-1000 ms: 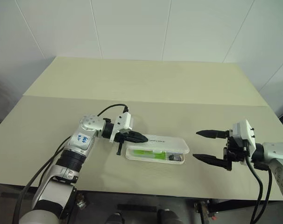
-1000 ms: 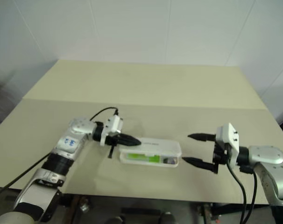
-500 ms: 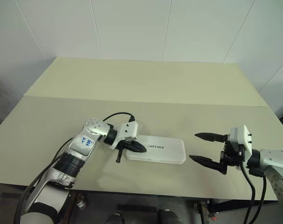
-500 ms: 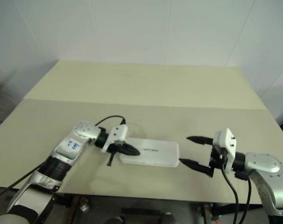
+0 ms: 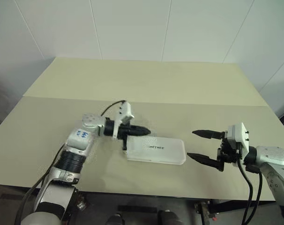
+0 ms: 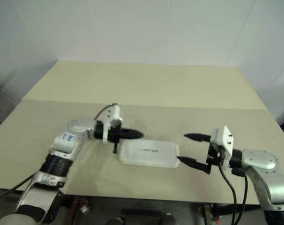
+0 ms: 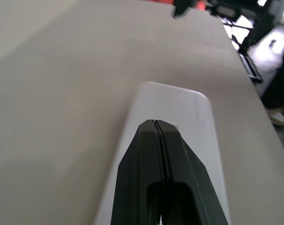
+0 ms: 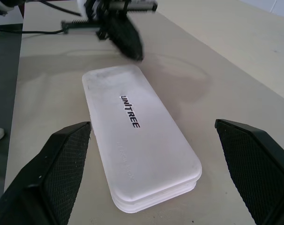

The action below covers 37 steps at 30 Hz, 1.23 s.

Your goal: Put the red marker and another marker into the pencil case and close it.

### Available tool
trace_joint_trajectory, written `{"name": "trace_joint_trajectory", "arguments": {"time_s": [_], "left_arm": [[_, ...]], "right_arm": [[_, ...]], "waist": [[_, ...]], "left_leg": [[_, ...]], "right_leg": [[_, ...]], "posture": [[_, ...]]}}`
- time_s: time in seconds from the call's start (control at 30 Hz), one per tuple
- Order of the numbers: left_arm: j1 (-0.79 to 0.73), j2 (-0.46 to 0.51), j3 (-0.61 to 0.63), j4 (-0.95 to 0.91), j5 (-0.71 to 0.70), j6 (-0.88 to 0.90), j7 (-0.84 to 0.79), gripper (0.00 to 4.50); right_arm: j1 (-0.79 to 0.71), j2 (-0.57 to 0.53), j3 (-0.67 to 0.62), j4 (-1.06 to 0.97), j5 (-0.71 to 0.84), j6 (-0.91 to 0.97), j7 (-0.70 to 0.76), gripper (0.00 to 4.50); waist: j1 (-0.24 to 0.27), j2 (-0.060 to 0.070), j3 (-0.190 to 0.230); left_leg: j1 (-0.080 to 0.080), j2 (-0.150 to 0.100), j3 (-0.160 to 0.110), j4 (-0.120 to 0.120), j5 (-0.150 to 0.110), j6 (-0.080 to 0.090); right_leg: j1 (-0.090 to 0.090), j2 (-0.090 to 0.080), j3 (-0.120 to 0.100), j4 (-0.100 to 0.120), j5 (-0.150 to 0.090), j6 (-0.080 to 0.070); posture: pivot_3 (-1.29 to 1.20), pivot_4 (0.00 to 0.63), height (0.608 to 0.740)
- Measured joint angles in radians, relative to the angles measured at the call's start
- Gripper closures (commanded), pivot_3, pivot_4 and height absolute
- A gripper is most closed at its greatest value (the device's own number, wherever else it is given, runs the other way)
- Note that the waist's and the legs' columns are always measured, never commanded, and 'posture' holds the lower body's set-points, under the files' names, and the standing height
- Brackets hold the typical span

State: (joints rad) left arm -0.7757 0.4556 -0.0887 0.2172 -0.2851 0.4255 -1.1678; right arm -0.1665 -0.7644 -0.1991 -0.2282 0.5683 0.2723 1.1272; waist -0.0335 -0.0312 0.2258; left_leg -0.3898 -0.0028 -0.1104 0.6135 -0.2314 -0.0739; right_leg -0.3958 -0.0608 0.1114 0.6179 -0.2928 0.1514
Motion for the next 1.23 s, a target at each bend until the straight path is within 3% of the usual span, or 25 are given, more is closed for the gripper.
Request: {"name": "trace_joint_trajectory", "arguments": {"time_s": [0.07, 0.17, 0.57, 0.87, 1.23], "left_arm": [[0.01, 0.028, 0.043, 0.003, -0.023, -0.012, -0.006, 4.48], [0.041, 0.072, 0.098, 0.002, -0.056, -0.02, -0.021, 3.88], [0.263, 0.208, 0.251, -0.086, -0.164, -0.039, -0.063, 0.13], [0.304, 0.251, 0.297, -0.084, -0.177, -0.1, -0.041, 0.03], [0.27, 0.256, 0.262, -0.004, -0.156, -0.175, -0.058, 0.03]], "right_arm": [[-0.013, 0.0, 0.002, 0.01, -0.003, -0.01, 0.008, 0.0], [-0.022, 0.0, 0.006, 0.034, -0.008, -0.016, 0.019, 0.0], [-0.084, -0.001, 0.022, 0.144, -0.021, -0.068, 0.067, 0.0], [-0.107, -0.031, 0.016, 0.21, -0.054, -0.126, 0.094, 0.0], [-0.141, -0.103, -0.027, 0.332, -0.08, -0.182, 0.149, 0.0]], "waist": [[0.0, 0.0, 0.0], [0.001, 0.0, 0.0], [0.002, 0.0, 0.0], [0.002, 0.0, 0.0], [-0.005, 0.0, 0.0]], "left_leg": [[0.0, 0.0, 0.0, 0.0, 0.0, 0.0], [0.0, 0.0, 0.0, -0.001, 0.0, 0.0], [0.0, 0.0, 0.0, -0.001, 0.0, 0.0], [0.0, 0.0, 0.0, -0.001, 0.0, 0.0], [0.0, 0.0, 0.0, -0.001, 0.0, 0.0]], "right_leg": [[0.0, 0.0, 0.0, 0.0, 0.0, 0.0], [0.0, 0.0, 0.0, 0.0, 0.0, 0.0], [0.0, 0.0, 0.0, 0.0, 0.0, -0.001], [0.0, -0.001, 0.0, 0.0, 0.0, -0.001], [0.0, 0.0, 0.0, 0.0, 0.0, -0.001]], "posture": [[0.0, 0.15, 0.74], [0.0, 0.15, 0.74], [0.0, 0.15, 0.74], [0.0, 0.15, 0.74], [0.0, 0.15, 0.74]]}}
